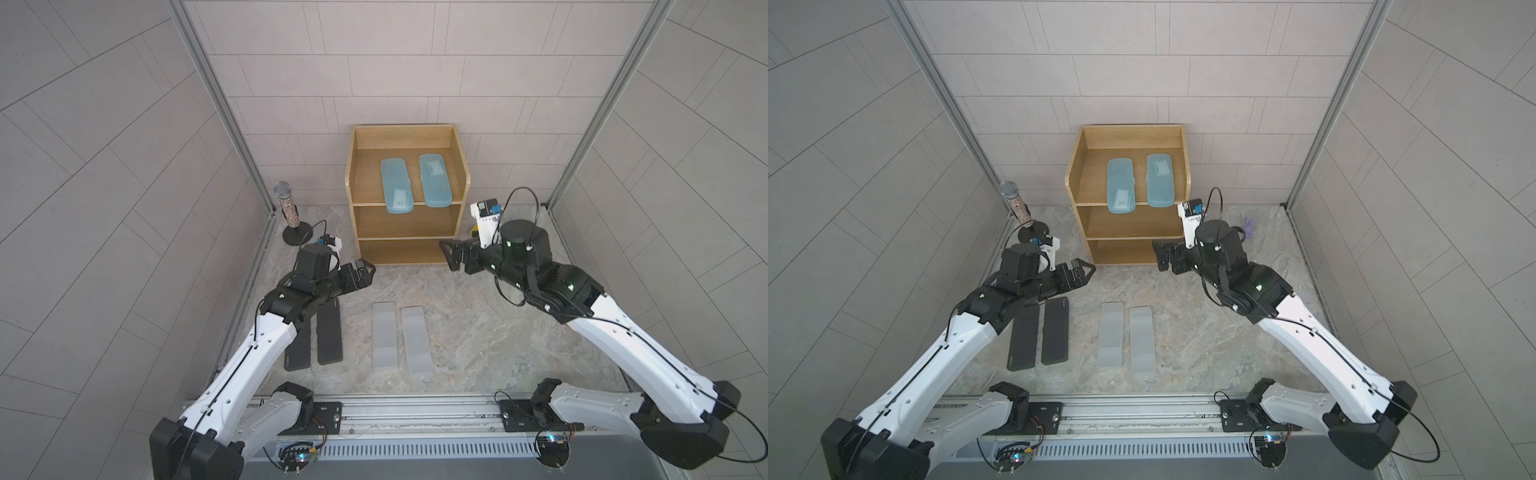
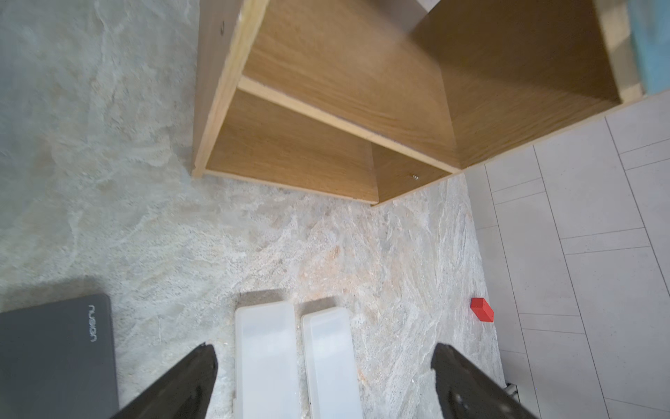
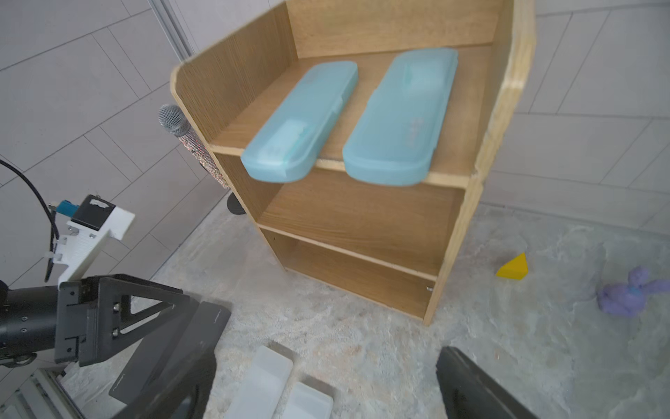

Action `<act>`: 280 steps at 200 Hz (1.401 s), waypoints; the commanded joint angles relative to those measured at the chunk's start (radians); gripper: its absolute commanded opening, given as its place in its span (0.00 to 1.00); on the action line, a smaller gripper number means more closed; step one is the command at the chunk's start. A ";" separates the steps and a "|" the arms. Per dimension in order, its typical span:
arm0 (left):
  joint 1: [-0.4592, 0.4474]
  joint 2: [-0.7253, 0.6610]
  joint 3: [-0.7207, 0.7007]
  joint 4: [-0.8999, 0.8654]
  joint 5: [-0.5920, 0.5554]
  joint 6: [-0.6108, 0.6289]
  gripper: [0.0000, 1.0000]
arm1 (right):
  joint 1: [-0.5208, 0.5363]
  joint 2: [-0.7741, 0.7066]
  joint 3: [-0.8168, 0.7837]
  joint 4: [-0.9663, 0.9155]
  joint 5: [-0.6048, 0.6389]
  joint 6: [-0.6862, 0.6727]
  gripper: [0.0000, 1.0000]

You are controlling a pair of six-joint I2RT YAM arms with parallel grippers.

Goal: Place the pencil cases on the shelf according to color
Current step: Place the pencil case on the shelf, then pick up the pencil case from the center of the board.

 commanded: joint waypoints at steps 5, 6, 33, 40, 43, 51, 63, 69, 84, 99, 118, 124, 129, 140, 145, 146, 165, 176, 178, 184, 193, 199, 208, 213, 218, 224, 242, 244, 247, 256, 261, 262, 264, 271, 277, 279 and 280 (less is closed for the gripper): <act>-0.044 -0.029 -0.079 0.013 -0.070 -0.048 1.00 | 0.000 -0.070 -0.150 -0.025 0.009 0.142 1.00; -0.045 -0.031 -0.083 0.013 -0.072 -0.049 1.00 | 0.000 -0.072 -0.157 -0.028 0.007 0.146 1.00; -0.090 -0.069 -0.151 0.017 -0.129 -0.075 1.00 | 0.043 -0.089 -0.308 -0.055 -0.016 0.297 1.00; -0.098 -0.072 -0.167 0.015 -0.143 -0.086 1.00 | 0.076 -0.088 -0.349 -0.034 -0.014 0.332 1.00; -0.103 -0.074 -0.173 0.016 -0.147 -0.088 1.00 | 0.096 -0.087 -0.364 -0.023 -0.008 0.344 1.00; -0.113 -0.077 -0.189 0.018 -0.156 -0.109 1.00 | 0.153 -0.078 -0.402 -0.001 0.026 0.370 1.00; -0.138 -0.079 -0.214 0.025 -0.178 -0.133 1.00 | 0.244 -0.046 -0.432 0.010 0.105 0.393 1.00; -0.153 -0.078 -0.225 0.031 -0.194 -0.141 1.00 | 0.276 -0.022 -0.439 0.010 0.130 0.405 1.00; -0.184 -0.072 -0.256 0.052 -0.222 -0.155 1.00 | 0.305 0.051 -0.445 -0.008 0.133 0.457 1.00; -0.193 -0.068 -0.288 0.072 -0.226 -0.159 1.00 | 0.325 0.125 -0.446 0.000 0.120 0.494 1.00; -0.195 -0.075 -0.315 0.076 -0.241 -0.167 1.00 | 0.357 0.209 -0.438 0.028 0.123 0.508 1.00; -0.193 -0.076 -0.319 0.075 -0.242 -0.168 1.00 | 0.366 0.234 -0.436 0.044 0.116 0.511 1.00; -0.194 -0.077 -0.321 0.076 -0.245 -0.168 1.00 | 0.372 0.254 -0.433 0.060 0.106 0.510 1.00; -0.194 -0.075 -0.323 0.075 -0.244 -0.171 1.00 | 0.379 0.297 -0.420 0.074 0.092 0.510 1.00; -0.195 -0.073 -0.322 0.075 -0.243 -0.171 1.00 | 0.381 0.317 -0.412 0.074 0.090 0.511 1.00; -0.195 -0.074 -0.322 0.075 -0.243 -0.171 1.00 | 0.382 0.321 -0.411 0.073 0.090 0.511 1.00; -0.194 -0.067 -0.333 0.076 -0.249 -0.177 1.00 | 0.394 0.386 -0.384 0.085 0.070 0.511 1.00; -0.194 -0.065 -0.343 0.076 -0.249 -0.182 1.00 | 0.407 0.421 -0.371 0.096 0.062 0.512 1.00; -0.194 -0.064 -0.343 0.076 -0.249 -0.183 1.00 | 0.408 0.428 -0.368 0.096 0.062 0.512 1.00; -0.195 -0.066 -0.349 0.076 -0.247 -0.185 1.00 | 0.415 0.443 -0.360 0.095 0.062 0.510 1.00; -0.196 -0.070 -0.355 0.078 -0.247 -0.188 1.00 | 0.424 0.467 -0.349 0.094 0.062 0.509 1.00; -0.196 -0.074 -0.361 0.081 -0.247 -0.189 1.00 | 0.428 0.481 -0.342 0.094 0.060 0.504 1.00; -0.196 -0.080 -0.368 0.083 -0.247 -0.192 1.00 | 0.435 0.503 -0.332 0.092 0.056 0.502 1.00; -0.196 -0.082 -0.370 0.082 -0.247 -0.194 1.00 | 0.437 0.514 -0.326 0.092 0.054 0.503 1.00; -0.197 -0.083 -0.373 0.084 -0.246 -0.194 1.00 | 0.438 0.526 -0.323 0.093 0.050 0.502 1.00; -0.197 -0.083 -0.376 0.084 -0.245 -0.196 1.00 | 0.440 0.539 -0.319 0.090 0.049 0.505 1.00; -0.200 -0.080 -0.379 0.084 -0.238 -0.198 1.00 | 0.440 0.561 -0.323 0.077 0.065 0.523 1.00; -0.200 -0.079 -0.379 0.084 -0.238 -0.198 1.00 | 0.440 0.562 -0.325 0.074 0.068 0.525 1.00; -0.202 -0.079 -0.379 0.085 -0.238 -0.199 1.00 | 0.440 0.562 -0.328 0.072 0.073 0.529 1.00; -0.206 -0.076 -0.379 0.089 -0.237 -0.200 1.00 | 0.439 0.562 -0.337 0.063 0.088 0.536 1.00; -0.210 -0.072 -0.380 0.094 -0.235 -0.200 1.00 | 0.436 0.560 -0.342 0.059 0.093 0.541 1.00; -0.211 -0.072 -0.379 0.095 -0.235 -0.200 1.00 | 0.436 0.559 -0.343 0.059 0.094 0.542 1.00; -0.213 -0.070 -0.379 0.098 -0.234 -0.199 1.00 | 0.435 0.559 -0.345 0.057 0.097 0.543 1.00; -0.221 -0.061 -0.378 0.110 -0.229 -0.197 1.00 | 0.428 0.555 -0.354 0.048 0.101 0.549 1.00; -0.230 -0.050 -0.374 0.117 -0.227 -0.192 1.00 | 0.421 0.551 -0.359 0.037 0.102 0.553 1.00; -0.234 -0.047 -0.371 0.118 -0.228 -0.190 1.00 | 0.419 0.550 -0.362 0.034 0.102 0.551 1.00; -0.235 -0.046 -0.370 0.118 -0.227 -0.189 1.00 | 0.418 0.550 -0.363 0.034 0.101 0.551 1.00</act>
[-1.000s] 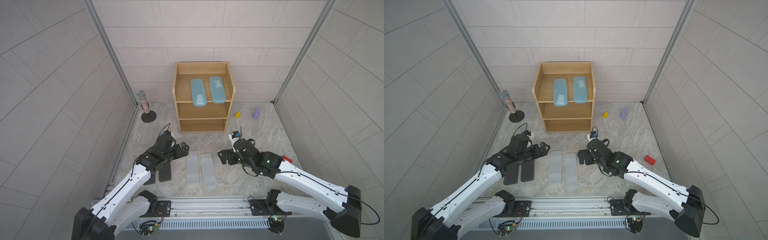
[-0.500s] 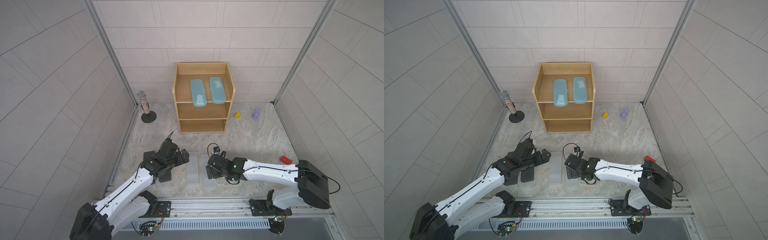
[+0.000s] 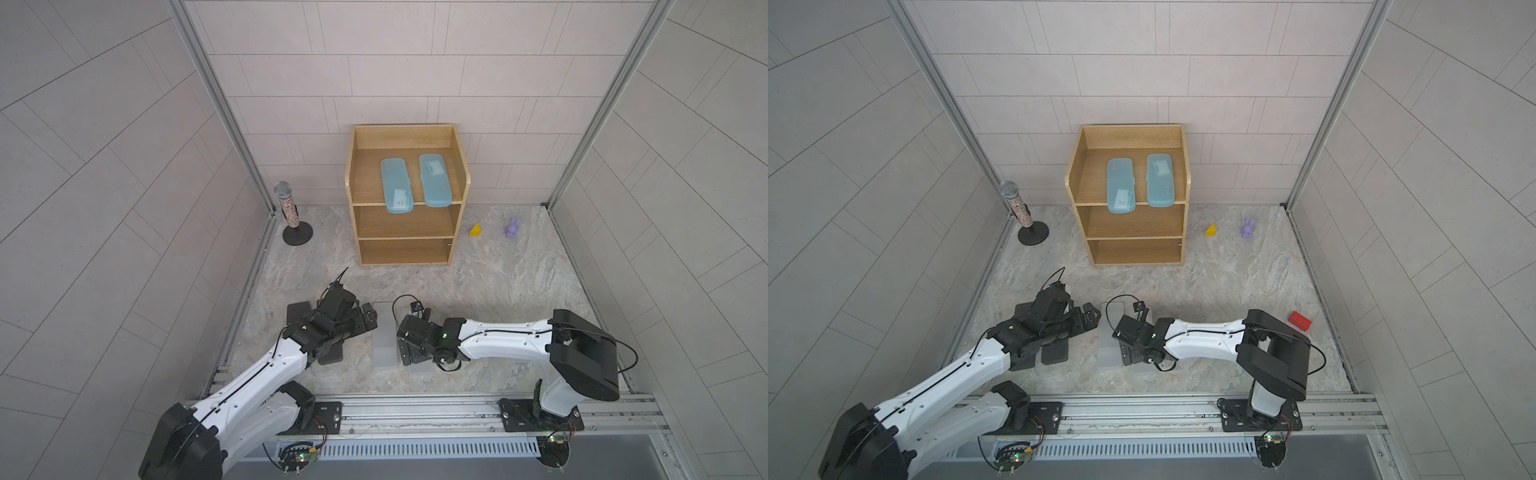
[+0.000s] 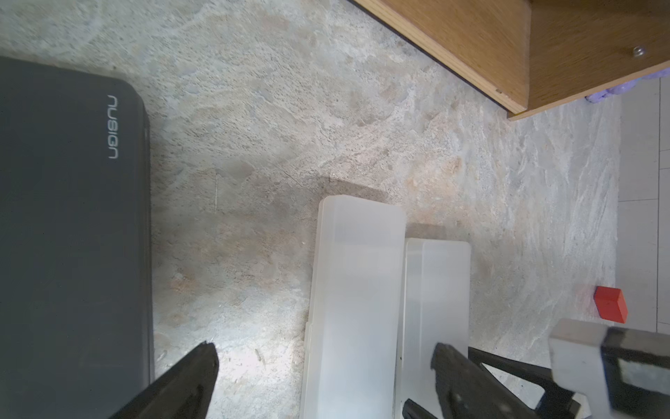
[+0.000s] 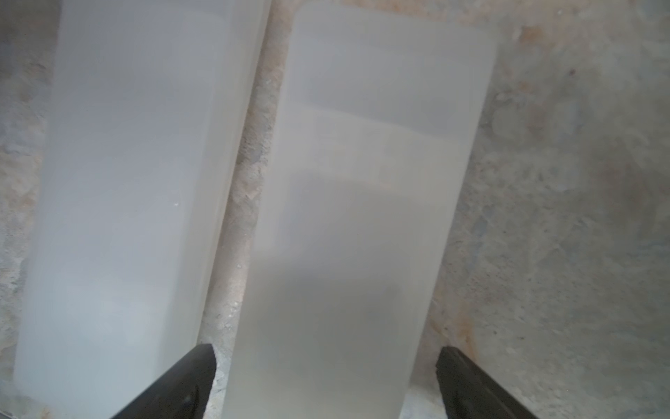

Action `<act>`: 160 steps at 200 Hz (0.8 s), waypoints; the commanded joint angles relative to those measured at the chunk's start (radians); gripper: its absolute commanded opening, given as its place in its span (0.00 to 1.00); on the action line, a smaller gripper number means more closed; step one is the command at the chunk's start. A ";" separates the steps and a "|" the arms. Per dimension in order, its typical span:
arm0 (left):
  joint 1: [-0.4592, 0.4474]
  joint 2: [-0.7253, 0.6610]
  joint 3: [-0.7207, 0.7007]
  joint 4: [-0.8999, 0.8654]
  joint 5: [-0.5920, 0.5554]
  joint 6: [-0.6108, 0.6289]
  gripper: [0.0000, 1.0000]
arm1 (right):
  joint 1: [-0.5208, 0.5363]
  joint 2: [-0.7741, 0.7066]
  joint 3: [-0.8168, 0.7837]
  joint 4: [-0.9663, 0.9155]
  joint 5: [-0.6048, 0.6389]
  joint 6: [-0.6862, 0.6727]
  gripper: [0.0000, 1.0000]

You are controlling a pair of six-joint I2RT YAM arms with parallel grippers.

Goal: Place the pencil cases on the shelf according to color
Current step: Pick up the pencil case from the center of the board.

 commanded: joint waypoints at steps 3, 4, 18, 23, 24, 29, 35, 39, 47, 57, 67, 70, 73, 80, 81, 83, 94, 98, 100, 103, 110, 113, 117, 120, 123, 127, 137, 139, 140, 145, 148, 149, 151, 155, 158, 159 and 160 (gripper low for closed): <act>-0.032 0.030 0.004 0.038 0.002 0.005 1.00 | -0.023 -0.011 -0.029 -0.060 0.039 0.029 1.00; -0.035 0.032 0.005 0.038 0.002 0.006 1.00 | -0.023 -0.012 -0.030 -0.062 0.039 0.028 1.00; -0.060 0.061 0.024 0.037 -0.012 0.007 1.00 | -0.046 -0.029 -0.055 -0.069 0.037 0.022 1.00; -0.068 0.071 0.029 0.040 -0.015 0.007 1.00 | -0.056 -0.039 -0.066 -0.069 0.036 0.021 1.00; -0.070 0.073 0.030 0.041 -0.016 0.007 1.00 | -0.058 -0.041 -0.068 -0.069 0.036 0.021 1.00; -0.077 0.083 0.034 0.046 -0.018 0.006 1.00 | -0.068 -0.053 -0.081 -0.069 0.034 0.020 1.00; -0.088 0.094 0.039 0.052 -0.023 0.003 1.00 | -0.078 -0.069 -0.094 -0.069 0.034 0.015 1.00; -0.093 0.101 0.041 0.054 -0.027 -0.001 1.00 | -0.084 -0.079 -0.104 -0.071 0.034 0.011 1.00; -0.106 0.113 0.048 0.059 -0.036 -0.004 1.00 | -0.098 -0.104 -0.120 -0.071 0.033 0.004 1.00; -0.117 0.124 0.055 0.062 -0.048 -0.009 1.00 | -0.115 -0.137 -0.141 -0.071 0.024 -0.010 1.00; -0.123 0.125 0.059 0.062 -0.064 -0.014 1.00 | -0.120 -0.173 -0.155 -0.065 0.016 -0.039 1.00; -0.124 0.124 0.059 0.062 -0.069 -0.016 1.00 | -0.121 -0.182 -0.157 -0.065 0.013 -0.049 1.00; -0.125 0.121 0.059 0.062 -0.074 -0.019 1.00 | -0.121 -0.194 -0.159 -0.065 0.010 -0.061 1.00; -0.125 0.110 0.057 0.062 -0.089 -0.022 1.00 | -0.120 -0.217 -0.164 -0.066 -0.002 -0.090 1.00; -0.125 0.108 0.056 0.062 -0.091 -0.023 1.00 | -0.120 -0.220 -0.165 -0.067 -0.004 -0.094 1.00; -0.126 0.103 0.055 0.062 -0.096 -0.024 1.00 | -0.121 -0.227 -0.167 -0.068 -0.007 -0.103 1.00; -0.126 0.074 0.045 0.057 -0.119 -0.032 1.00 | -0.125 -0.261 -0.175 -0.088 -0.016 -0.131 1.00; -0.125 0.063 0.042 0.057 -0.126 -0.033 1.00 | -0.128 -0.273 -0.179 -0.101 -0.020 -0.136 1.00; -0.126 0.058 0.040 0.058 -0.128 -0.033 1.00 | -0.132 -0.279 -0.181 -0.105 -0.023 -0.138 1.00; -0.126 0.050 0.036 0.059 -0.130 -0.034 1.00 | -0.136 -0.287 -0.186 -0.115 -0.027 -0.138 1.00; -0.125 0.033 0.029 0.062 -0.130 -0.034 1.00 | -0.151 -0.311 -0.202 -0.126 -0.041 -0.137 1.00; -0.126 0.027 0.026 0.062 -0.127 -0.034 1.00 | -0.157 -0.321 -0.212 -0.127 -0.051 -0.137 1.00; -0.126 0.022 0.022 0.064 -0.123 -0.034 1.00 | -0.164 -0.338 -0.227 -0.124 -0.063 -0.141 1.00; -0.125 0.020 0.018 0.065 -0.120 -0.036 1.00 | -0.167 -0.349 -0.238 -0.121 -0.068 -0.142 1.00; -0.126 0.019 0.015 0.065 -0.118 -0.036 1.00 | -0.168 -0.361 -0.249 -0.116 -0.073 -0.143 1.00; -0.125 0.020 0.013 0.064 -0.116 -0.039 1.00 | -0.168 -0.376 -0.263 -0.110 -0.074 -0.144 1.00; -0.126 0.025 0.014 0.046 -0.115 -0.037 1.00 | -0.168 -0.411 -0.291 -0.104 -0.081 -0.146 1.00; -0.125 0.027 0.016 0.044 -0.114 -0.036 1.00 | -0.168 -0.416 -0.295 -0.103 -0.083 -0.148 1.00; -0.126 0.028 0.016 0.042 -0.114 -0.035 1.00 | -0.168 -0.420 -0.297 -0.103 -0.084 -0.148 1.00; -0.125 0.030 0.017 0.033 -0.112 -0.035 1.00 | -0.168 -0.434 -0.301 -0.102 -0.090 -0.148 1.00; -0.126 0.031 0.017 0.030 -0.111 -0.033 1.00 | -0.168 -0.442 -0.300 -0.101 -0.093 -0.146 1.00; -0.126 0.031 0.016 0.029 -0.111 -0.033 1.00 | -0.168 -0.445 -0.301 -0.100 -0.094 -0.146 1.00; -0.127 0.031 0.016 0.028 -0.110 -0.033 1.00 | -0.168 -0.449 -0.315 -0.100 -0.098 -0.146 1.00; -0.128 0.028 0.013 0.024 -0.114 -0.033 1.00 | -0.167 -0.459 -0.333 -0.098 -0.101 -0.144 1.00; -0.128 0.026 0.009 0.024 -0.117 -0.032 0.99 | -0.167 -0.467 -0.339 -0.095 -0.103 -0.143 1.00; -0.128 0.026 0.008 0.024 -0.119 -0.032 1.00 | -0.167 -0.469 -0.341 -0.094 -0.104 -0.142 1.00; -0.128 0.024 0.006 0.024 -0.122 -0.033 1.00 | -0.167 -0.472 -0.343 -0.092 -0.105 -0.141 1.00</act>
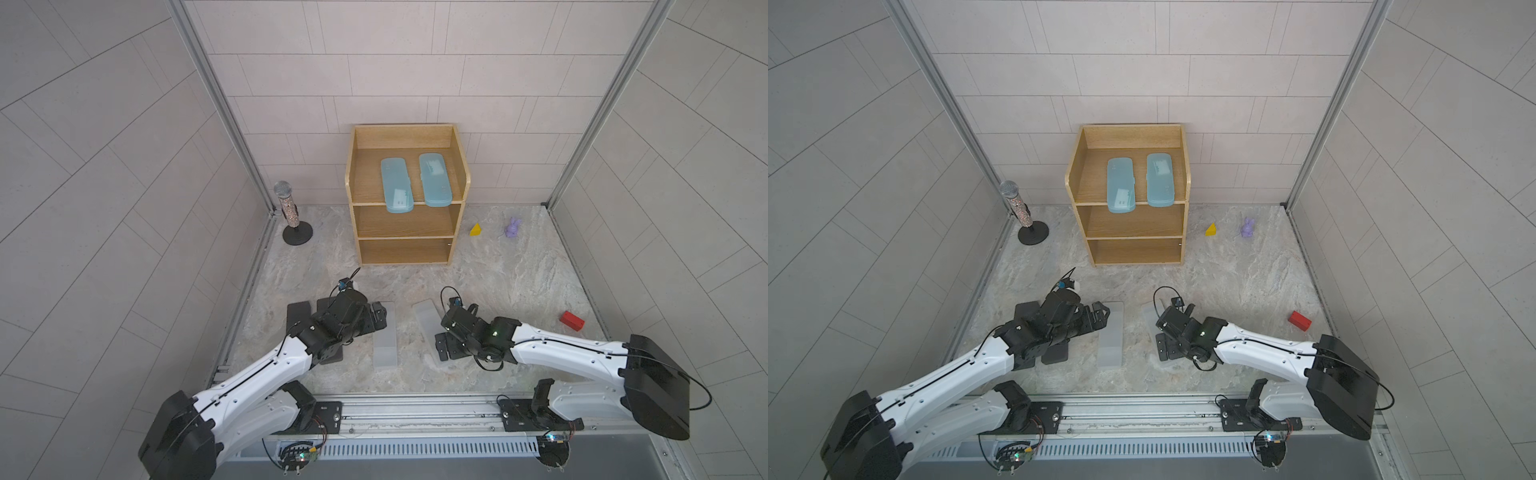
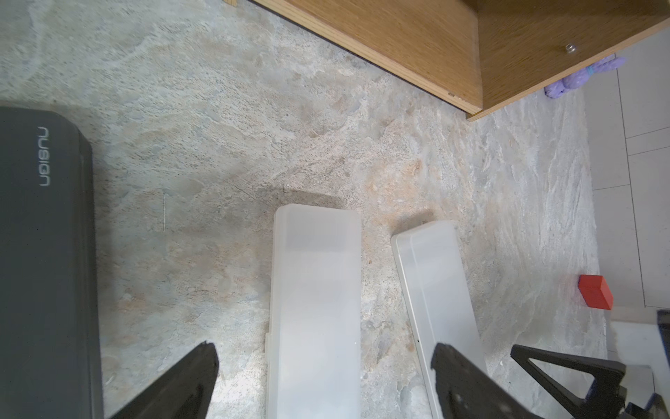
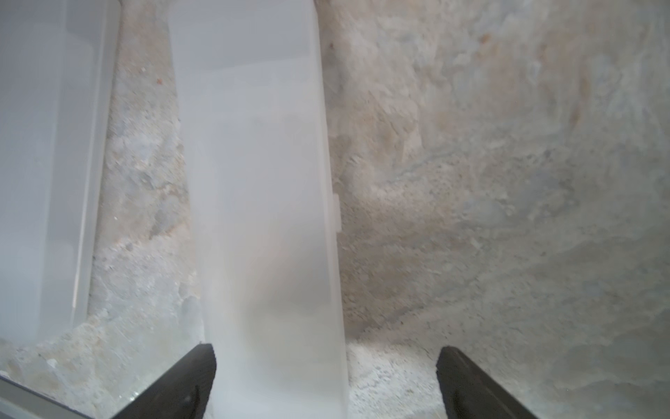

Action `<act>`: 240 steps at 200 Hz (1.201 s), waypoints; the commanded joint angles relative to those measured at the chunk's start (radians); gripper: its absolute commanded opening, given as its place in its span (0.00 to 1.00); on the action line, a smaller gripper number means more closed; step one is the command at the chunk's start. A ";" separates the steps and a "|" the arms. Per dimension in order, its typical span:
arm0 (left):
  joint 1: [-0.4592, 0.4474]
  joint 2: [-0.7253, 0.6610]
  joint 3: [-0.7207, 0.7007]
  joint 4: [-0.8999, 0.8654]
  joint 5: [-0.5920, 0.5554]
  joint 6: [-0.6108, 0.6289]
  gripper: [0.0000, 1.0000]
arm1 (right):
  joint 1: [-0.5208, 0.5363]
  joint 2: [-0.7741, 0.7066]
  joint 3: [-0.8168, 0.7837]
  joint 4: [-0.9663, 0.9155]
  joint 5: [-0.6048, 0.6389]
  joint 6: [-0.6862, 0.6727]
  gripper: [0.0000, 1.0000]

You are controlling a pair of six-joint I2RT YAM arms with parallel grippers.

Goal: Place the pencil cases on the shelf according to color
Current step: Pick up the pencil case from the center of the board.

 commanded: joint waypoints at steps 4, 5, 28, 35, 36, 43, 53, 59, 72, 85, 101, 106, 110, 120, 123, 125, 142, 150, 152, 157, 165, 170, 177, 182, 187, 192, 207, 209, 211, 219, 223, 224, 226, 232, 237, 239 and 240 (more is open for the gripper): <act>-0.005 -0.011 -0.031 -0.031 -0.035 -0.004 1.00 | 0.004 -0.062 -0.056 -0.011 -0.034 -0.014 1.00; -0.006 -0.012 -0.033 -0.031 -0.038 -0.005 1.00 | 0.004 -0.065 -0.058 -0.009 -0.035 -0.013 1.00; -0.007 -0.059 -0.081 -0.012 -0.060 -0.023 1.00 | 0.017 -0.118 -0.086 0.031 -0.039 -0.003 1.00; -0.006 -0.074 -0.089 -0.012 -0.062 -0.029 1.00 | 0.023 -0.128 -0.086 0.037 -0.037 -0.001 1.00; -0.006 -0.076 -0.090 -0.011 -0.062 -0.030 1.00 | 0.023 -0.130 -0.086 0.037 -0.037 -0.001 1.00; -0.007 -0.090 -0.096 -0.011 -0.060 -0.033 1.00 | 0.027 -0.135 -0.082 0.038 -0.035 -0.001 1.00; -0.007 -0.103 -0.098 -0.010 -0.059 -0.032 1.00 | 0.033 -0.133 -0.074 0.036 -0.035 -0.003 1.00; -0.006 -0.106 -0.097 -0.011 -0.056 -0.032 1.00 | 0.038 -0.129 -0.068 0.036 -0.035 -0.005 1.00; -0.008 -0.106 -0.095 -0.011 -0.046 -0.031 1.00 | 0.054 -0.108 -0.051 0.036 -0.029 -0.010 1.00; -0.012 -0.099 -0.094 -0.011 -0.047 -0.038 1.00 | 0.065 -0.071 -0.032 0.030 -0.015 -0.007 1.00; -0.014 -0.093 -0.083 -0.035 -0.081 -0.033 1.00 | 0.077 -0.024 0.012 -0.015 0.036 0.039 1.00; -0.013 -0.093 -0.077 -0.045 -0.092 -0.021 1.00 | 0.086 -0.014 0.016 -0.008 0.039 0.041 1.00; -0.013 -0.093 -0.071 -0.056 -0.101 -0.013 1.00 | 0.095 -0.007 0.018 -0.001 0.040 0.043 1.00; -0.014 -0.093 -0.054 -0.079 -0.122 0.006 1.00 | 0.110 0.010 0.018 0.021 0.049 0.054 1.00; -0.014 -0.093 -0.050 -0.083 -0.125 0.011 1.00 | 0.112 0.016 0.017 0.027 0.050 0.058 1.00; -0.014 -0.094 -0.049 -0.084 -0.127 0.012 1.00 | 0.114 0.019 0.016 0.032 0.050 0.060 1.00; -0.013 -0.096 -0.052 -0.061 -0.113 0.012 1.00 | 0.116 0.063 0.018 0.044 0.046 0.065 1.00; -0.014 -0.094 -0.060 -0.038 -0.098 0.008 1.00 | 0.117 0.084 0.021 0.046 0.048 0.063 1.00; -0.014 -0.093 -0.063 -0.032 -0.093 0.006 1.00 | 0.117 0.088 0.021 0.047 0.049 0.064 1.00; -0.014 -0.088 -0.069 -0.017 -0.089 0.005 1.00 | 0.117 0.102 0.023 0.047 0.051 0.064 1.00; -0.014 -0.078 -0.078 0.003 -0.089 0.002 1.00 | 0.117 0.120 0.025 0.046 0.060 0.070 1.00; -0.014 -0.072 -0.081 0.008 -0.091 0.001 1.00 | 0.117 0.131 0.025 0.047 0.063 0.073 1.00; -0.013 -0.064 -0.080 0.011 -0.090 0.003 1.00 | 0.119 0.141 0.025 0.051 0.068 0.077 1.00; -0.013 -0.058 -0.079 0.016 -0.087 0.002 1.00 | 0.122 0.146 0.024 0.050 0.073 0.081 1.00; -0.014 -0.055 -0.080 0.022 -0.084 0.001 1.00 | 0.123 0.150 0.022 0.052 0.080 0.086 1.00; -0.014 -0.051 -0.082 0.031 -0.081 0.001 1.00 | 0.124 0.151 0.018 0.054 0.085 0.091 1.00; -0.014 -0.038 -0.090 0.060 -0.068 0.000 1.00 | 0.128 0.154 0.002 0.077 0.079 0.100 1.00; -0.013 -0.035 -0.091 0.063 -0.066 -0.001 1.00 | 0.129 0.155 0.000 0.082 0.079 0.101 1.00; -0.015 -0.033 -0.092 0.066 -0.065 0.001 1.00 | 0.130 0.157 -0.001 0.085 0.079 0.102 1.00; -0.014 -0.024 -0.098 0.078 -0.061 0.001 1.00 | 0.134 0.160 -0.007 0.097 0.079 0.103 1.00; -0.014 -0.018 -0.099 0.081 -0.062 0.001 1.00 | 0.135 0.162 -0.007 0.102 0.080 0.105 1.00; -0.014 -0.017 -0.099 0.081 -0.062 0.001 1.00 | 0.136 0.163 -0.007 0.104 0.080 0.105 1.00; -0.014 -0.015 -0.100 0.081 -0.062 0.001 1.00 | 0.138 0.166 -0.006 0.107 0.080 0.106 1.00; -0.013 -0.008 -0.100 0.080 -0.062 0.003 1.00 | 0.140 0.170 -0.006 0.109 0.082 0.105 1.00; -0.014 -0.003 -0.101 0.080 -0.060 0.004 1.00 | 0.143 0.174 -0.005 0.113 0.088 0.107 1.00; -0.014 -0.002 -0.100 0.080 -0.059 0.004 1.00 | 0.144 0.177 -0.005 0.113 0.089 0.108 1.00; -0.014 -0.002 -0.100 0.080 -0.059 0.004 1.00 | 0.145 0.179 -0.006 0.114 0.090 0.108 1.00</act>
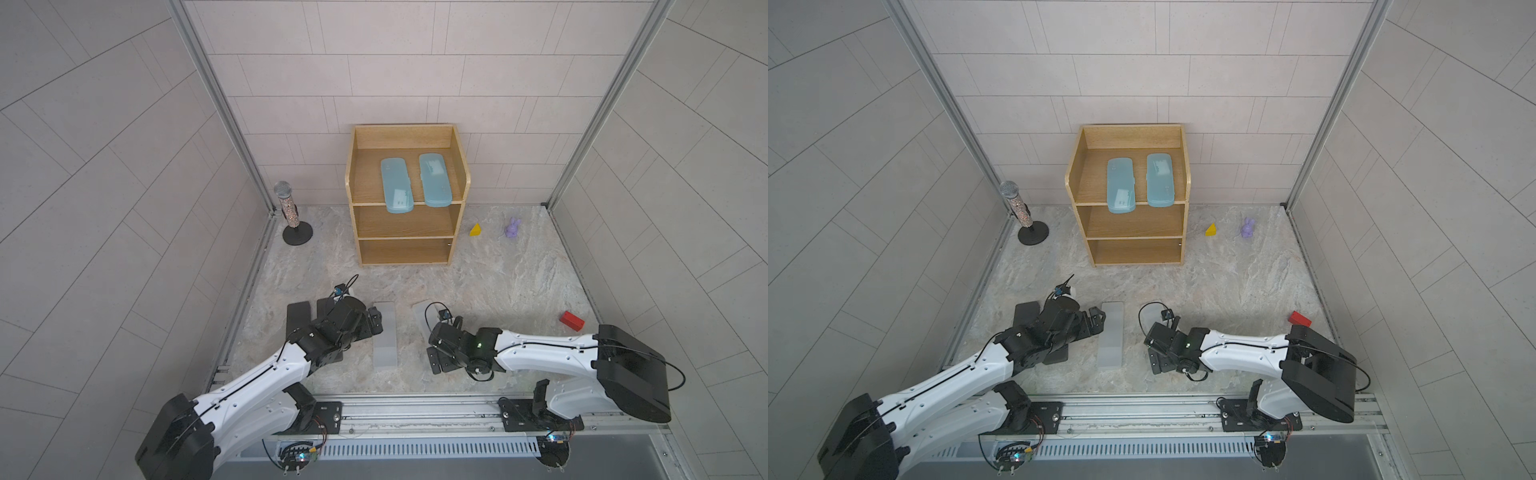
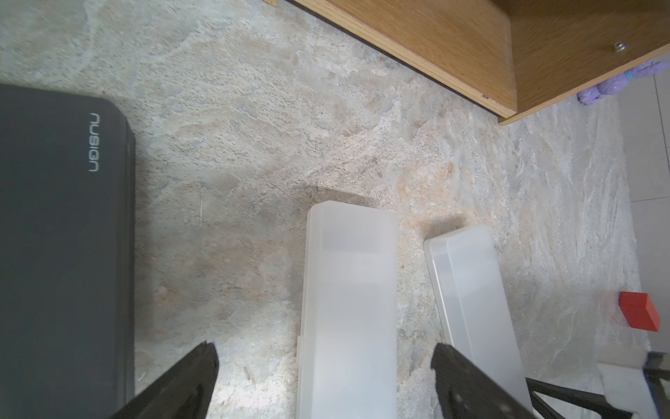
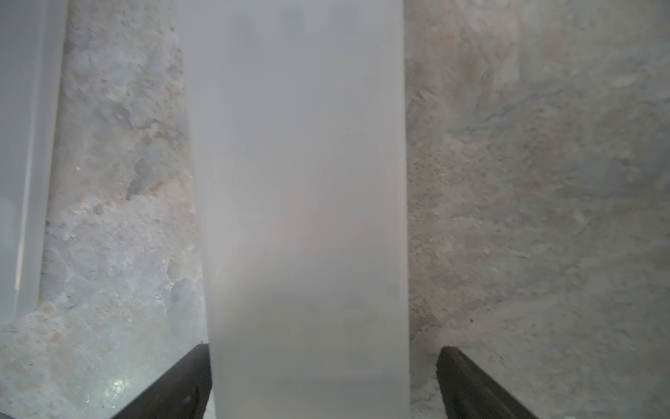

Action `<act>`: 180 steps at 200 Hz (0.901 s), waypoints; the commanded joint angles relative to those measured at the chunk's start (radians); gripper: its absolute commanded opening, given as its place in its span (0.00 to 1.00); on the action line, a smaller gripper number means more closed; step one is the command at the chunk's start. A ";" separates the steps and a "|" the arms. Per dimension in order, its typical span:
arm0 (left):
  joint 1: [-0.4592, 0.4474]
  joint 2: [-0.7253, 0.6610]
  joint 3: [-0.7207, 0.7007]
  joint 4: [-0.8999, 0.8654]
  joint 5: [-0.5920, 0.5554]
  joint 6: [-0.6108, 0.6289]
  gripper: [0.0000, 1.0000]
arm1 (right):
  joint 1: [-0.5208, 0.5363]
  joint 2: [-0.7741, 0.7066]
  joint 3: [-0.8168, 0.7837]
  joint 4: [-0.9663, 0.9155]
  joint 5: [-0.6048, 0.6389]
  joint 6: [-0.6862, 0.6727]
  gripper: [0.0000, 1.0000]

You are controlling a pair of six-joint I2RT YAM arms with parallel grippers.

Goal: Place the pencil cases on the shelf according to color
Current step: Pick up the pencil case from the center of the board.

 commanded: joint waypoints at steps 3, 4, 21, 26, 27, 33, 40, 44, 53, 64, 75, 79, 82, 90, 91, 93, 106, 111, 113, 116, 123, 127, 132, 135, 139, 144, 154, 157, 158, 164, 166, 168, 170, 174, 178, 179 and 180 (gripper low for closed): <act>-0.004 0.021 -0.019 0.029 0.008 0.013 1.00 | 0.016 0.022 -0.016 0.024 0.040 0.021 1.00; -0.004 0.021 -0.019 0.030 0.007 0.013 1.00 | 0.017 0.023 -0.030 0.025 0.041 0.021 1.00; -0.004 0.021 -0.025 0.037 0.012 0.008 1.00 | 0.025 0.041 -0.052 0.031 0.048 0.035 1.00; -0.004 0.019 -0.026 0.039 0.014 0.009 1.00 | 0.030 0.046 -0.053 0.030 0.052 0.040 1.00; -0.005 0.019 -0.026 0.040 0.014 0.009 1.00 | 0.031 0.047 -0.054 0.030 0.053 0.040 1.00; -0.005 0.015 -0.029 0.045 0.015 0.008 1.00 | 0.038 0.051 -0.057 0.031 0.058 0.046 1.00; -0.004 0.014 -0.031 0.046 0.015 0.008 1.00 | 0.046 0.054 -0.061 0.030 0.068 0.053 1.00; -0.005 0.014 -0.030 0.046 0.015 0.005 1.00 | 0.050 0.056 -0.063 0.030 0.072 0.058 1.00; -0.004 0.013 -0.030 0.044 0.017 0.006 1.00 | 0.058 0.060 -0.068 0.032 0.078 0.065 1.00; -0.005 0.011 -0.030 0.044 0.018 0.003 1.00 | 0.066 0.065 -0.073 0.033 0.085 0.075 1.00; -0.004 0.011 -0.032 0.044 0.020 0.001 1.00 | 0.076 0.069 -0.078 0.034 0.094 0.085 1.00; -0.004 0.011 -0.033 0.046 0.020 0.001 1.00 | 0.081 0.071 -0.079 0.034 0.096 0.088 1.00; -0.005 0.010 -0.034 0.045 0.020 0.001 1.00 | 0.083 0.073 -0.079 0.034 0.100 0.090 0.99; -0.004 0.009 -0.035 0.042 0.020 0.001 1.00 | 0.091 0.076 -0.079 0.030 0.107 0.099 0.97; -0.004 0.009 -0.035 0.042 0.020 0.001 1.00 | 0.092 0.076 -0.079 0.030 0.108 0.100 0.97; -0.004 0.008 -0.036 0.043 0.020 0.001 1.00 | 0.095 0.076 -0.079 0.030 0.112 0.101 0.96; -0.005 0.005 -0.039 0.039 0.020 -0.002 1.00 | 0.104 0.076 -0.081 0.025 0.122 0.109 0.93; -0.004 0.002 -0.041 0.039 0.021 -0.003 1.00 | 0.107 0.075 -0.080 0.024 0.126 0.113 0.89; -0.004 0.001 -0.042 0.039 0.021 -0.003 1.00 | 0.108 0.075 -0.082 0.024 0.128 0.115 0.88; -0.005 0.001 -0.043 0.039 0.021 -0.004 1.00 | 0.110 0.074 -0.083 0.023 0.130 0.117 0.87; -0.004 -0.004 -0.045 0.038 0.019 -0.005 1.00 | 0.113 0.072 -0.084 0.022 0.132 0.121 0.84; -0.005 -0.005 -0.045 0.037 0.019 -0.005 1.00 | 0.114 0.069 -0.085 0.022 0.135 0.123 0.83; -0.005 -0.006 -0.045 0.036 0.018 -0.006 1.00 | 0.116 0.066 -0.086 0.021 0.138 0.126 0.81; -0.004 -0.007 -0.045 0.036 0.018 -0.006 1.00 | 0.117 0.062 -0.088 0.020 0.140 0.128 0.80; -0.005 -0.010 -0.045 0.035 0.017 -0.005 1.00 | 0.119 0.056 -0.088 0.018 0.141 0.129 0.77; -0.004 -0.011 -0.043 0.034 0.015 -0.005 1.00 | 0.121 0.048 -0.090 0.018 0.144 0.128 0.74; -0.004 -0.012 -0.040 0.029 0.013 -0.004 1.00 | 0.123 0.025 -0.090 0.010 0.151 0.128 0.67; -0.004 -0.013 -0.039 0.027 0.012 -0.003 1.00 | 0.124 0.018 -0.089 0.005 0.154 0.127 0.65; -0.005 -0.013 -0.038 0.026 0.011 -0.003 1.00 | 0.124 0.015 -0.089 0.004 0.155 0.127 0.65; -0.005 -0.015 -0.035 0.022 0.010 -0.001 1.00 | 0.126 -0.002 -0.086 -0.006 0.159 0.124 0.61; -0.004 -0.016 -0.032 0.019 0.009 0.000 1.00 | 0.126 -0.009 -0.085 -0.010 0.163 0.124 0.60; -0.005 -0.016 -0.031 0.017 0.009 0.001 1.00 | 0.126 -0.015 -0.084 -0.013 0.165 0.122 0.59; -0.006 -0.017 -0.029 0.014 0.008 0.002 1.00 | 0.127 -0.021 -0.084 -0.017 0.167 0.123 0.58; -0.004 -0.017 -0.025 0.008 0.006 0.004 1.00 | 0.127 -0.036 -0.083 -0.027 0.173 0.123 0.56; -0.004 -0.018 -0.022 0.002 0.003 0.007 1.00 | 0.127 -0.052 -0.082 -0.035 0.178 0.122 0.55; -0.005 -0.017 -0.021 0.000 0.003 0.007 1.00 | 0.127 -0.055 -0.081 -0.035 0.180 0.122 0.54; -0.005 -0.018 -0.020 -0.001 0.003 0.007 1.00 | 0.127 -0.059 -0.082 -0.038 0.181 0.122 0.54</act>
